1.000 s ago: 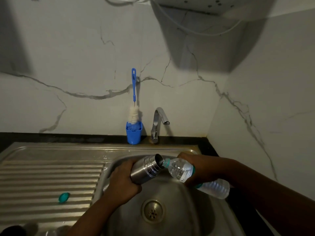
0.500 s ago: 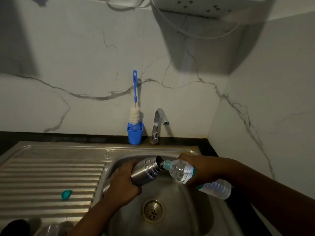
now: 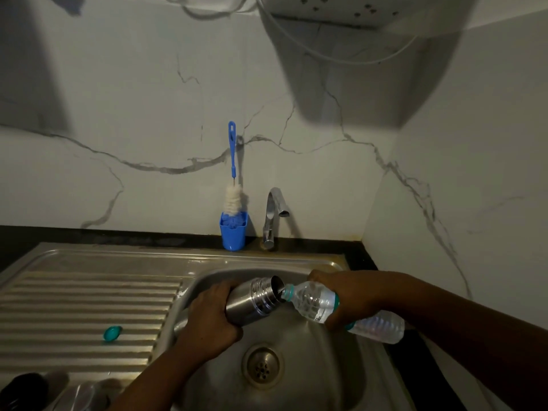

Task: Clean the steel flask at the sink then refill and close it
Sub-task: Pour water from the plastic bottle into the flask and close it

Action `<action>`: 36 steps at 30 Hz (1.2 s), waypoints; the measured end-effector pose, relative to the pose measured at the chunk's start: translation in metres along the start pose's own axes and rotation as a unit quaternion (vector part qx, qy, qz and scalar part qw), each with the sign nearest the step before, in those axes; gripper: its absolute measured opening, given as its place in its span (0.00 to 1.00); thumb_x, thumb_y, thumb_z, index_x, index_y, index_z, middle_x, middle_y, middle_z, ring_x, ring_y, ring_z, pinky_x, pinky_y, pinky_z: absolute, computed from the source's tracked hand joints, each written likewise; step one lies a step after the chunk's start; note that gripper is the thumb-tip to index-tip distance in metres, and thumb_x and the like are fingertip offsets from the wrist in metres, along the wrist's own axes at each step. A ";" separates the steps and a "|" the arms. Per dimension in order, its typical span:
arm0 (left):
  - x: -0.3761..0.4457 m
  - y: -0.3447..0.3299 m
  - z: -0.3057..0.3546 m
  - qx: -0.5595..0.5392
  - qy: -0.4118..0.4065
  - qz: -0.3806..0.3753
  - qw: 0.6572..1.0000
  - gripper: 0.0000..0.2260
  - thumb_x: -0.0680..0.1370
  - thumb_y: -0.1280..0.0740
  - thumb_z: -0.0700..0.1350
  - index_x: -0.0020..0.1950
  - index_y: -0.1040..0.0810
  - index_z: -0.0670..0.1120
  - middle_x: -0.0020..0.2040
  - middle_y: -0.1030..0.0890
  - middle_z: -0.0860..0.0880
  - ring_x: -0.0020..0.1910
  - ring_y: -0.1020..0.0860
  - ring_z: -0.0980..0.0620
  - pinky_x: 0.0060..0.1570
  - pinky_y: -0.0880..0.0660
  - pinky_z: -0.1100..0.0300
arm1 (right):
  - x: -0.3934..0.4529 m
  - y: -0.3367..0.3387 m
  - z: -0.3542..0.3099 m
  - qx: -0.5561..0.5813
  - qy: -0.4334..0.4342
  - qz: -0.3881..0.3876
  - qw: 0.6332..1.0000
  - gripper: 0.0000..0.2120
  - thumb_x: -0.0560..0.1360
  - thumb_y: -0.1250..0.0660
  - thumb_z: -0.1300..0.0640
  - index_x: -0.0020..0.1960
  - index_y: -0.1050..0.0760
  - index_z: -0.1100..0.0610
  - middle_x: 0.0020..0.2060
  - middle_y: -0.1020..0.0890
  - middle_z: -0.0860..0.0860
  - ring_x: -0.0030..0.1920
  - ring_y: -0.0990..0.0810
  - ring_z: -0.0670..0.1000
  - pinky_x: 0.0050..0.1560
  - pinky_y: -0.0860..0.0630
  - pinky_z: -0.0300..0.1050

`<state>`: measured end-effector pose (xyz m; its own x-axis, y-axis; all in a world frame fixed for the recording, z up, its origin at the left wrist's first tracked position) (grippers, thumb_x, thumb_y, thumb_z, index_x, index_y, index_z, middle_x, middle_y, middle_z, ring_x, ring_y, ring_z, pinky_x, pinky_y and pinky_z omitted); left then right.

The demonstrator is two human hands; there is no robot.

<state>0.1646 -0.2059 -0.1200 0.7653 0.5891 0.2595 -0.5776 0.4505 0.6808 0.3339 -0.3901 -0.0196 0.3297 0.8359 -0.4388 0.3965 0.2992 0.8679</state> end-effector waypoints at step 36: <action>-0.002 0.007 0.032 0.080 -0.043 0.056 0.994 0.34 0.55 0.29 0.48 0.62 0.24 0.51 0.54 0.21 0.55 0.52 0.24 0.54 0.51 0.28 0.56 | 0.001 0.010 0.018 -0.042 0.031 -0.038 0.998 0.37 0.67 0.26 0.47 0.69 0.43 0.45 0.59 0.26 0.50 0.55 0.23 0.50 0.53 0.21 0.51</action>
<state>0.1681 -0.2248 -0.0937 0.7243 0.5671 0.3920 -0.6127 0.2688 0.7431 0.3530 -0.3948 -0.0153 0.2467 0.8351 -0.4916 0.3447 0.3985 0.8499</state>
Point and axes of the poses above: each hand's wrist, its own x-axis towards the middle knuckle, its own y-axis out of the back of the hand, z = x × y, the point moved 5 cm from there along x, towards the middle knuckle
